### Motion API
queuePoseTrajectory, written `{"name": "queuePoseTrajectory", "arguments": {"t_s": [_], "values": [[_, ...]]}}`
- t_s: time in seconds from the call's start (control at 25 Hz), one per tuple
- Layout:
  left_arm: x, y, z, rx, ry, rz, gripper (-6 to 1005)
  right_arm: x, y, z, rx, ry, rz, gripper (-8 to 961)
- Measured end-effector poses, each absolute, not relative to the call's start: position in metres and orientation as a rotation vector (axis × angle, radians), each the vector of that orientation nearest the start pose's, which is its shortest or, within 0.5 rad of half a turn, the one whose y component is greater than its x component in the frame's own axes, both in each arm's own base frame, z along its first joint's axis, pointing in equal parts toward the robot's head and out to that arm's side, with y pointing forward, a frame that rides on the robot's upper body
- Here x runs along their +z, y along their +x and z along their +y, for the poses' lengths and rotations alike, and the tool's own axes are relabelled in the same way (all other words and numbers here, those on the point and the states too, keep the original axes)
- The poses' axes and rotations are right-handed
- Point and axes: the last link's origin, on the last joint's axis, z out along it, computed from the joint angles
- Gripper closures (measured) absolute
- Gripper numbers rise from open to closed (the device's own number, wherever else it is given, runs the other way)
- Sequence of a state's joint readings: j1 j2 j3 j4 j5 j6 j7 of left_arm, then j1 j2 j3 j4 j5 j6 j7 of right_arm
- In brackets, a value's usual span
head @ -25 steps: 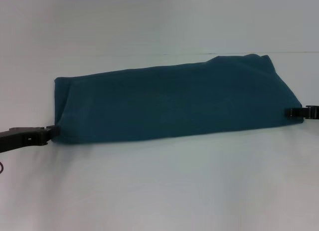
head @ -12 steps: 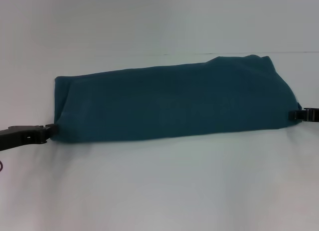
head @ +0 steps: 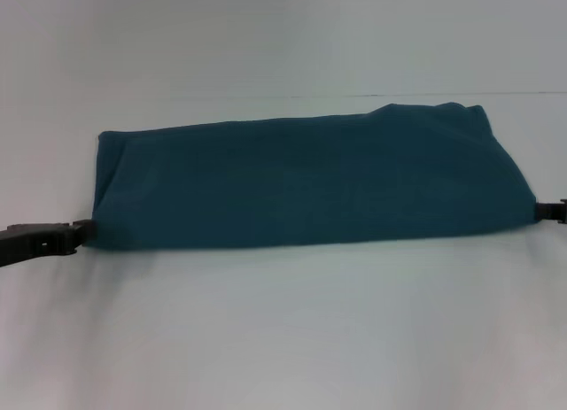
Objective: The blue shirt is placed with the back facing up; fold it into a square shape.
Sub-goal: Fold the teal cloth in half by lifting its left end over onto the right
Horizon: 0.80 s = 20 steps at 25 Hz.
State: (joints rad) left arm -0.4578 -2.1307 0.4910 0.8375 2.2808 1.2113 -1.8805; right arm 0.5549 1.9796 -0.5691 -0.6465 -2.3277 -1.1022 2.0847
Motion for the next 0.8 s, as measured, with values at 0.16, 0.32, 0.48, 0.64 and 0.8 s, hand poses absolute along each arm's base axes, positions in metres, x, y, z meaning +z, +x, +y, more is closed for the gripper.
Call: {"name": "queuePoseTrajectory", "arguments": {"t_s": [0.16, 0.32, 0.48, 0.64, 0.8], "values": [[0.038, -0.346, 0.338, -0.402, -2.104, -1.295, 997, 0.057, 0.358, 0.365, 0.328, -2.024, 1.461, 942], [0.043, -0.350, 0.335, -0.394, -2.086, -1.290, 997, 0.058, 0.361, 0.358, 0.365, -2.025, 1.483, 930], [0.046, -0.354, 0.332, -0.393, -2.069, -1.295, 997, 0.060, 0.363, 0.352, 0.391, -2.022, 1.497, 917], [0.050, -0.356, 0.329, -0.386, -2.058, -1.291, 998, 0.058, 0.363, 0.349, 0.405, -2.024, 1.501, 905], [0.052, -0.358, 0.328, -0.380, -2.052, -1.286, 996, 0.054, 0.363, 0.346, 0.410, -2.029, 1.512, 893]]}}
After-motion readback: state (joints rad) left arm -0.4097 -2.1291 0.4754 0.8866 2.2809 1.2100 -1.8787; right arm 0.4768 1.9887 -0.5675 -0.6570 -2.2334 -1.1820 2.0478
